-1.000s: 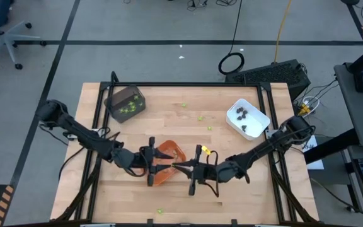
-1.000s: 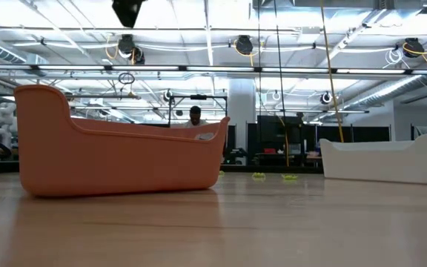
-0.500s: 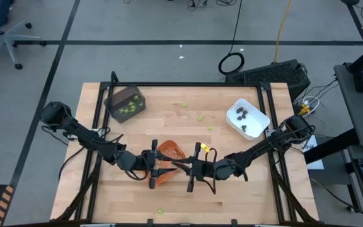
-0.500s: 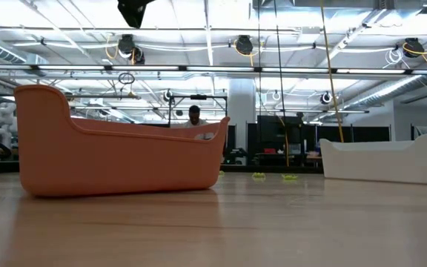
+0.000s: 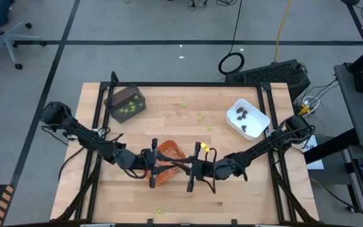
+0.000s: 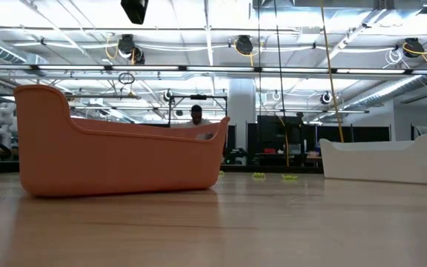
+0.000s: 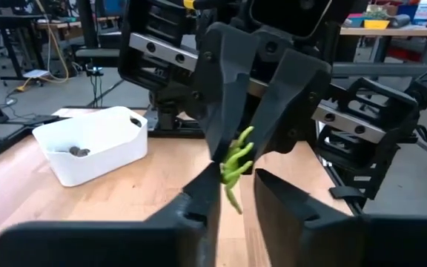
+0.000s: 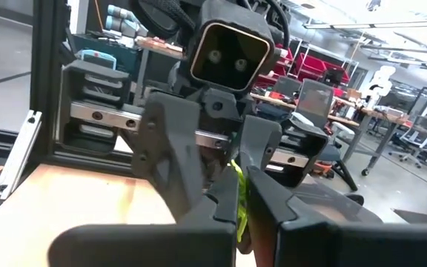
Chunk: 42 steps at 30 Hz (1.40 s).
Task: Sort Halloween decoration
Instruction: Put the green spider toy into the black bin
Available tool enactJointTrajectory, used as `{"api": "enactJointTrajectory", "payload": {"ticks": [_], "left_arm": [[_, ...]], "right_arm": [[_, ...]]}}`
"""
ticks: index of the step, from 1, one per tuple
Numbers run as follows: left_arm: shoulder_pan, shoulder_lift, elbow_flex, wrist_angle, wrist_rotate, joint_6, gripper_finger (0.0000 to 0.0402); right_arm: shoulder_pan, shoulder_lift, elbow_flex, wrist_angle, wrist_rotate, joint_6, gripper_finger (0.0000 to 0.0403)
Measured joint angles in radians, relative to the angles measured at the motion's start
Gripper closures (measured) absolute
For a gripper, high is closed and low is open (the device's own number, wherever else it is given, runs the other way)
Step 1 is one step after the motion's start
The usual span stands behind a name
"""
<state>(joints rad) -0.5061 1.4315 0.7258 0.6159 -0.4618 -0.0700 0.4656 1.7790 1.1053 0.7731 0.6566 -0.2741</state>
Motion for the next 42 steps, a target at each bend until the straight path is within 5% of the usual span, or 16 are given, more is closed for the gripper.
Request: {"api": "enactJointTrajectory", "payload": {"ticks": [6, 11, 17, 24, 31, 42], "left_arm": [[0.001, 0.000, 0.000, -0.005, 0.002, 0.007, 0.0392], [0.001, 0.000, 0.000, -0.020, 0.009, 0.008, 0.0394], [-0.001, 0.000, 0.000, -0.038, 0.017, 0.015, 0.0394], [-0.001, -0.005, 0.001, -0.071, -0.004, 0.089, 0.0394], [-0.001, -0.009, 0.001, -0.071, -0.075, 0.357, 0.0394], [0.000, -0.010, 0.012, -0.047, -0.139, 1.038, 0.0394]], "right_arm": [[0.000, 0.000, 0.000, 0.000, -0.005, 0.000, 0.0403], [0.000, 0.000, 0.000, -0.008, -0.007, 0.000, 0.0389], [0.028, -0.030, 0.000, -0.071, 0.054, 0.019, 0.0306], [0.078, -0.111, 0.001, -0.359, 0.050, 0.177, 0.0216], [0.135, -0.129, 0.001, -0.611, 0.048, 0.288, 0.0193], [0.158, -0.130, 0.001, -0.760, 0.048, 0.275, 0.0193]]}}
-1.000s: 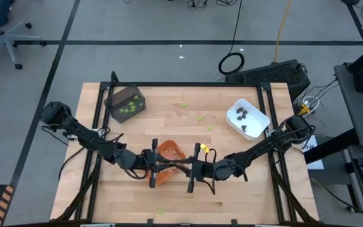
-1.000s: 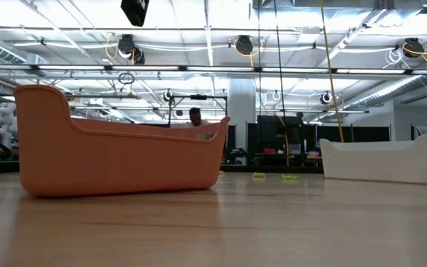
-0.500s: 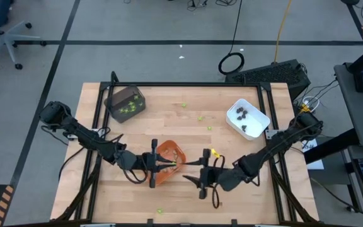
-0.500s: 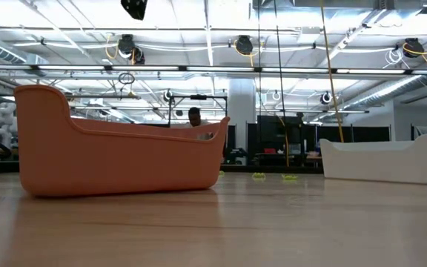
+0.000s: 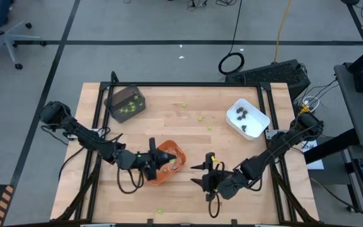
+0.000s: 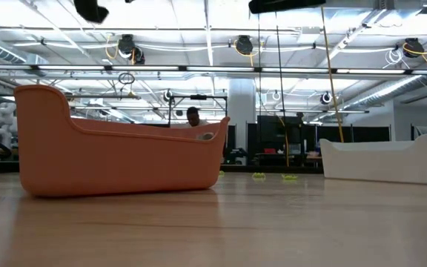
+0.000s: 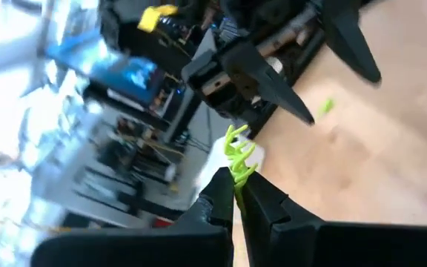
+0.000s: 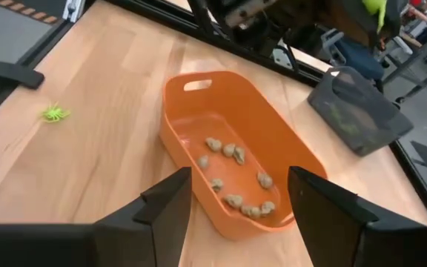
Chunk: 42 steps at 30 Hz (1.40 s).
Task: Sort Halloween decoration
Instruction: Put the green spider toy into the black bin
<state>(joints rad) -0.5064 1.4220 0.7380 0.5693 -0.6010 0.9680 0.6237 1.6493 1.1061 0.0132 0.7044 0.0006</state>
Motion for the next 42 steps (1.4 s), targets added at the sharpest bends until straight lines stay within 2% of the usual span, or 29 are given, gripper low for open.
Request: {"api": "enactJointTrajectory", "payload": {"ticks": [6, 14, 22, 31, 35, 42], "left_arm": [[0.000, 0.000, 0.000, -0.003, 0.000, 0.232, 0.0394], [0.000, 0.000, 0.000, -0.002, 0.001, 0.211, 0.0394], [0.000, 0.000, 0.000, -0.002, -0.004, -0.145, 0.0394], [0.000, 0.000, 0.000, -0.002, -0.016, -0.476, 0.0394], [0.000, 0.000, 0.000, -0.002, -0.048, -0.738, 0.0394], [0.000, 0.000, 0.000, -0.013, -0.034, -1.191, 0.0394]], "right_arm": [[-0.007, 0.000, 0.000, 0.004, 0.000, -0.088, 0.0193], [-0.038, 0.000, 0.000, 0.003, 0.001, -0.117, 0.0193], [-0.061, 0.000, 0.000, 0.004, 0.000, -0.034, 0.0193], [-0.069, 0.000, 0.000, 0.006, -0.001, 0.046, 0.0193], [-0.068, 0.000, 0.000, 0.013, -0.002, 0.080, 0.0193], [-0.068, 0.000, 0.000, 0.013, -0.003, 0.119, 0.0193]]}}
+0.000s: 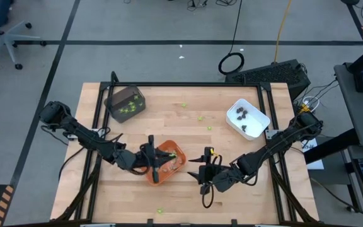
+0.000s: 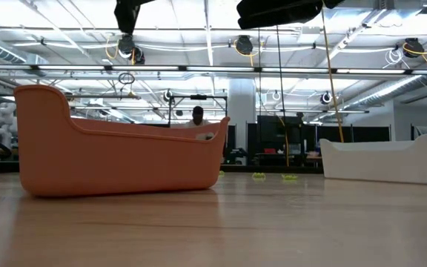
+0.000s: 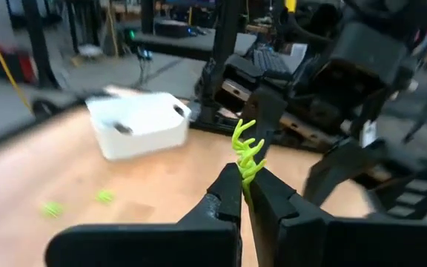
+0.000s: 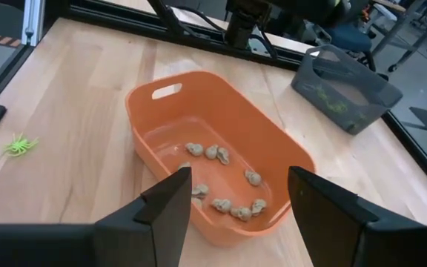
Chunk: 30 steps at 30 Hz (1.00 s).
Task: Sort Halloween decoration
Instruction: Put the green spider toy into the black bin
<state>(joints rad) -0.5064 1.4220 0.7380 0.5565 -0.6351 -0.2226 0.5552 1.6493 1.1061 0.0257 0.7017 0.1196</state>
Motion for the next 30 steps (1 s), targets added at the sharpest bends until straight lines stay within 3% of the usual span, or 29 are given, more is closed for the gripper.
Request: {"api": "enactJointTrajectory", "payload": {"ticks": [7, 13, 23, 30], "left_arm": [[0.000, 0.000, 0.000, -0.031, 0.048, -0.262, 0.0394], [0.000, 0.000, 0.000, -0.053, 0.083, -0.393, 0.0394], [0.001, 0.000, 0.000, -0.057, 0.085, -0.391, 0.0394], [0.085, -0.052, -0.001, -0.207, 0.154, -0.400, 0.0394]], "right_arm": [[0.001, 0.000, 0.000, 0.000, 0.000, 0.000, 0.0193], [0.001, 0.000, 0.000, 0.000, 0.000, 0.000, 0.0193], [0.001, 0.000, 0.000, 0.000, 0.000, -0.011, 0.0193], [0.001, 0.000, 0.000, -0.040, 0.001, -0.020, 0.0193]]}}
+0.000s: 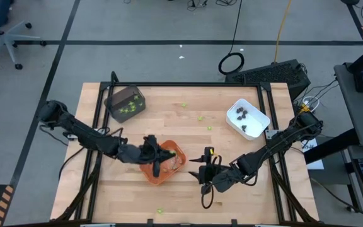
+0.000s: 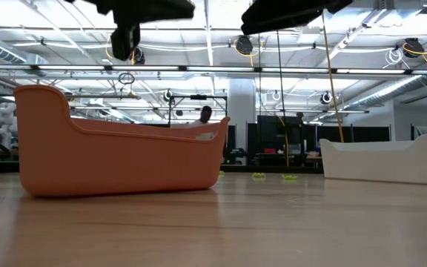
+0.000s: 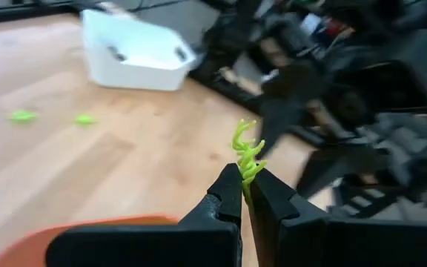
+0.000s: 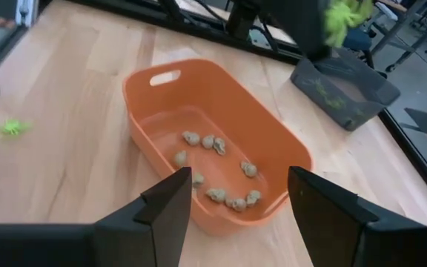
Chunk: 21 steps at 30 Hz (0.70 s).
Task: Sort Halloween decoration
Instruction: Put the green spider toy into the black bin
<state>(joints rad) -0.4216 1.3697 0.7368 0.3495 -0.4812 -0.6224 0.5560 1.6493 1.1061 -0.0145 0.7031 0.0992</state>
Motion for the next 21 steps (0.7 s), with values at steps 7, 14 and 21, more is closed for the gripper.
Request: {"api": "enactJointTrajectory", "payload": {"ticks": [7, 14, 21], "left_arm": [[0.156, -0.167, 0.001, -0.326, 0.044, 0.001, 0.0394], [0.349, -0.352, 0.001, -0.722, 0.049, 0.000, 0.0394], [0.585, -0.393, 0.001, -1.061, 0.107, -0.024, 0.0394]], "right_arm": [[0.000, 0.000, 0.000, -0.061, 0.030, -0.009, 0.0193], [0.000, 0.000, 0.000, -0.065, 0.112, -0.076, 0.0195], [-0.005, 0.000, 0.000, -0.074, 0.112, -0.171, 0.0211]]}}
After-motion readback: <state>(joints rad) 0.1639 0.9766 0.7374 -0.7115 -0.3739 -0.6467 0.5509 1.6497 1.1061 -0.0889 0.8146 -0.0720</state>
